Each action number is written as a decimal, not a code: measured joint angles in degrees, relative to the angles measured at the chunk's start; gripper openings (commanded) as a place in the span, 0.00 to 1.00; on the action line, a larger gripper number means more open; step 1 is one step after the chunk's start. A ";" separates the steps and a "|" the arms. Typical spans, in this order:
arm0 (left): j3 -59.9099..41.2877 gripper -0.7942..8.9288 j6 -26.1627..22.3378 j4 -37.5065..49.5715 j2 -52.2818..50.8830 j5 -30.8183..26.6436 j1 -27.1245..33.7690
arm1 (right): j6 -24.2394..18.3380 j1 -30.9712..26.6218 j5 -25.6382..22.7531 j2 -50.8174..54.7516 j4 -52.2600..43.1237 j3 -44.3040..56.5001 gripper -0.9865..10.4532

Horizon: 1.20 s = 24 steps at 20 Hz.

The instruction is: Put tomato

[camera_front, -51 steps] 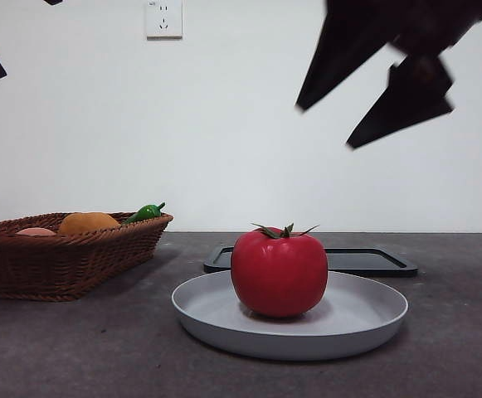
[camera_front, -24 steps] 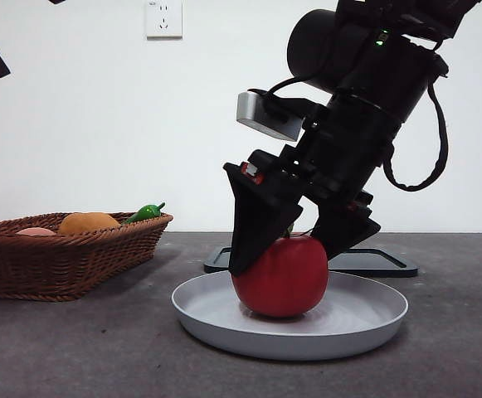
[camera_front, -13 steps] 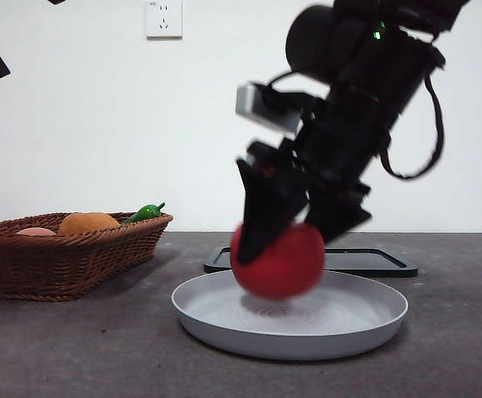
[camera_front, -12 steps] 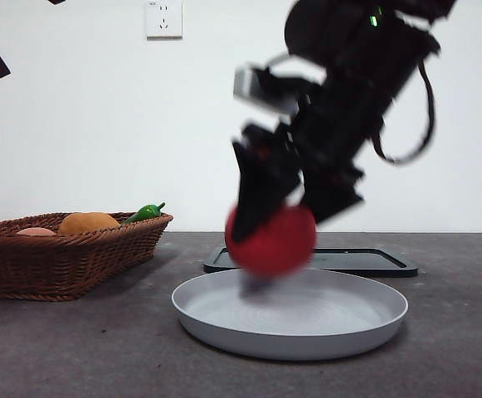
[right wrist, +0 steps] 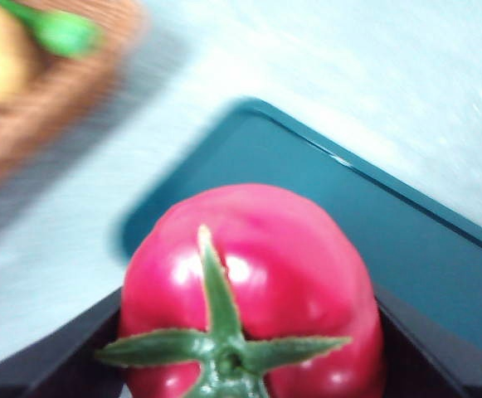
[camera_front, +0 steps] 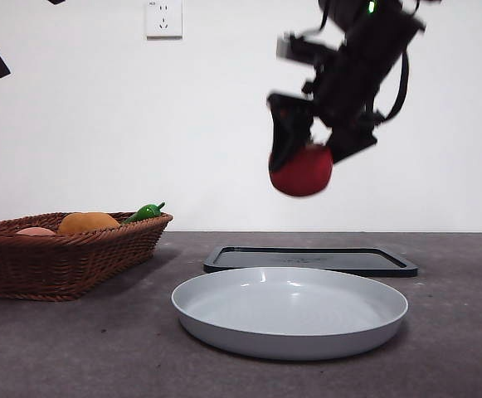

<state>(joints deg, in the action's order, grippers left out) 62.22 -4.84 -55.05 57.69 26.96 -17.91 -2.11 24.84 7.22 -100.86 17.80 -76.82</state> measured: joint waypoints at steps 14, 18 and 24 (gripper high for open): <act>0.00 0.59 0.00 0.04 -0.02 0.00 0.00 | -0.02 -4.17 0.24 -19.63 -0.79 -12.48 0.28; 0.00 0.59 0.00 0.09 0.00 0.00 0.00 | -0.04 -4.17 0.26 -19.76 -0.09 -12.55 0.41; 0.00 0.59 0.00 0.09 0.00 0.00 0.00 | -0.02 -4.15 0.28 -19.76 1.81 -12.63 0.56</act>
<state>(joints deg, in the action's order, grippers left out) 62.22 -4.84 -54.96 57.69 26.96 -17.91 -2.13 20.69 7.51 -120.62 19.62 -89.45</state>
